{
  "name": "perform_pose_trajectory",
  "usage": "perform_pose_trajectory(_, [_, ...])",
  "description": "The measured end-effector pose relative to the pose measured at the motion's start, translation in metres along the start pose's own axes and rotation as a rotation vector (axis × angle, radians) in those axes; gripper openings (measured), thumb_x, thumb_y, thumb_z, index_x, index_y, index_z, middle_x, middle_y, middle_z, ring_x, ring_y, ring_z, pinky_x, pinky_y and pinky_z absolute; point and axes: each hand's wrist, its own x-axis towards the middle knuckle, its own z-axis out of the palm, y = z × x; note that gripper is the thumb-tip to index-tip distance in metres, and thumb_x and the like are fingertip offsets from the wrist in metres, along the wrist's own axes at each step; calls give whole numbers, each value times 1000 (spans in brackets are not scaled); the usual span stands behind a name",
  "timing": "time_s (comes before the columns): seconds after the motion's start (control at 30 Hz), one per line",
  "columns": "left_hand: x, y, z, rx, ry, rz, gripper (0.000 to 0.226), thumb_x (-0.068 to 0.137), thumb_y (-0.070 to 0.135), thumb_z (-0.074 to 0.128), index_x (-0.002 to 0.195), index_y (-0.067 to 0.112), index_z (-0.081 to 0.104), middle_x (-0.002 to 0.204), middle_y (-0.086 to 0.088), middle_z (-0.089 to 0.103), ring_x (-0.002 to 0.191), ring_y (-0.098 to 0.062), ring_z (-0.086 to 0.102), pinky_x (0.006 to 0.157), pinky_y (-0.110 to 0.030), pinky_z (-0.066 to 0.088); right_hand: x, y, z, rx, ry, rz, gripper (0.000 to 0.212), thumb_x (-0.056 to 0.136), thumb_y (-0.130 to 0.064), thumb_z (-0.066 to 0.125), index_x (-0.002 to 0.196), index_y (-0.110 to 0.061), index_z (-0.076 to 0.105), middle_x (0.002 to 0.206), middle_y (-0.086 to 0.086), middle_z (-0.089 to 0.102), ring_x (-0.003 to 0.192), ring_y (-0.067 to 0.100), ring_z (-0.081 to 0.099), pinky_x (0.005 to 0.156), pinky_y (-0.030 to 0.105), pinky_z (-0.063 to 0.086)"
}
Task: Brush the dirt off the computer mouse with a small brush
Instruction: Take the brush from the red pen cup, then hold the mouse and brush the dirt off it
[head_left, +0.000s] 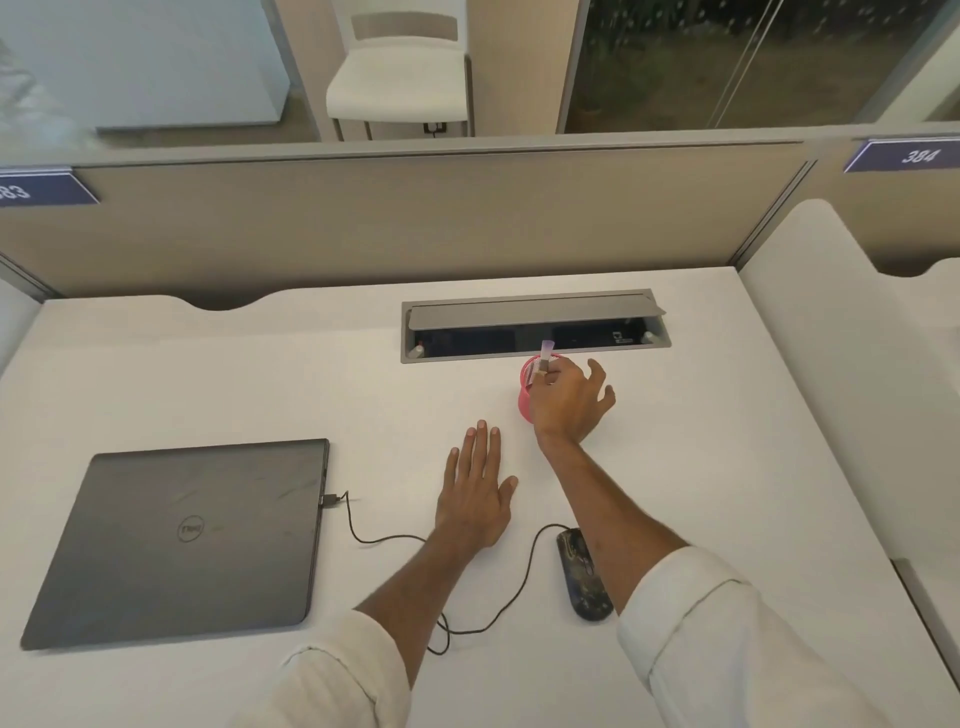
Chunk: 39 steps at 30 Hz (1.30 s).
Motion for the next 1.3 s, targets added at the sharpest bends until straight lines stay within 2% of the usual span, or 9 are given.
perform_pose_trajectory(0.27, [-2, 1, 3, -2, 33, -1, 73, 119, 49, 16, 172, 18, -22, 179, -6, -32, 168, -25, -25, 139, -49, -5, -6, 6, -1, 144, 15, -75, 42, 103, -38, 76, 136, -12, 74, 160, 13, 58, 154, 28, 45, 130, 49, 31])
perform_pose_trajectory(0.47, [-5, 5, -2, -4, 11, -2, 73, 119, 46, 18, 172, 15, -22, 179, -7, -32, 168, -26, -24, 139, -49, -5, -12, 7, -22, 360, 88, -150, 34, 101, -35, 78, 129, -15, 75, 156, 8, 62, 145, 27, 54, 113, 41, 51])
perform_pose_trajectory(0.57, [-6, 13, -11, -24, -20, -33, 75, 120, 41, 24, 172, 11, -20, 180, -11, -28, 170, -29, -20, 140, -50, -2, -15, 14, -41, 485, 114, -235, 32, 103, -31, 77, 130, -14, 72, 142, 7, 69, 130, 25, 63, 100, 43, 64])
perform_pose_trajectory(0.73, [-16, 31, -21, -105, -55, -68, 75, 119, 33, 34, 173, 5, -10, 182, -16, -19, 171, -33, -12, 140, -49, 4, -35, 46, -77, 616, 135, -281, 27, 108, -27, 70, 133, -16, 69, 123, 4, 78, 111, 22, 72, 89, 30, 63])
perform_pose_trajectory(0.87, [-36, 44, -21, -146, -12, -59, 68, 119, 30, 33, 174, 3, 3, 184, -16, -3, 172, -32, -1, 139, -46, 7, -64, 89, -99, 773, -30, -213, 36, 108, -21, 70, 141, -29, 56, 96, 2, 80, 83, 23, 79, 75, 32, 67])
perform_pose_trajectory(0.97, [-57, 55, -14, -207, 65, -26, 63, 119, 29, 34, 174, 5, 13, 183, -13, 12, 171, -30, 10, 139, -42, 11, -84, 125, -108, 873, -172, -145, 15, 108, -12, 67, 115, -25, 66, 84, 8, 75, 71, 27, 76, 67, 43, 67])
perform_pose_trajectory(1.03, [-72, 60, -9, -262, 84, 16, 61, 120, 30, 35, 174, 8, 18, 182, -11, 19, 170, -27, 16, 138, -39, 14, -95, 147, -113, 934, -274, -62, 12, 106, -8, 67, 105, -18, 73, 87, 17, 75, 69, 29, 74, 62, 41, 62])
perform_pose_trajectory(1.13, [-94, 65, 0, -322, 78, 48, 60, 120, 33, 36, 174, 13, 21, 181, -6, 24, 168, -23, 20, 136, -39, 20, -107, 177, -120, 1014, -381, 45, 11, 107, -12, 69, 107, -18, 78, 90, 16, 78, 70, 27, 75, 60, 35, 57])
perform_pose_trajectory(1.3, [-121, 68, 10, -349, 53, 68, 60, 120, 37, 35, 175, 16, 20, 181, -1, 25, 167, -19, 22, 135, -39, 22, -118, 210, -125, 1113, -528, 179, 26, 100, -5, 59, 110, -15, 80, 108, 17, 82, 84, 26, 74, 73, 38, 56])
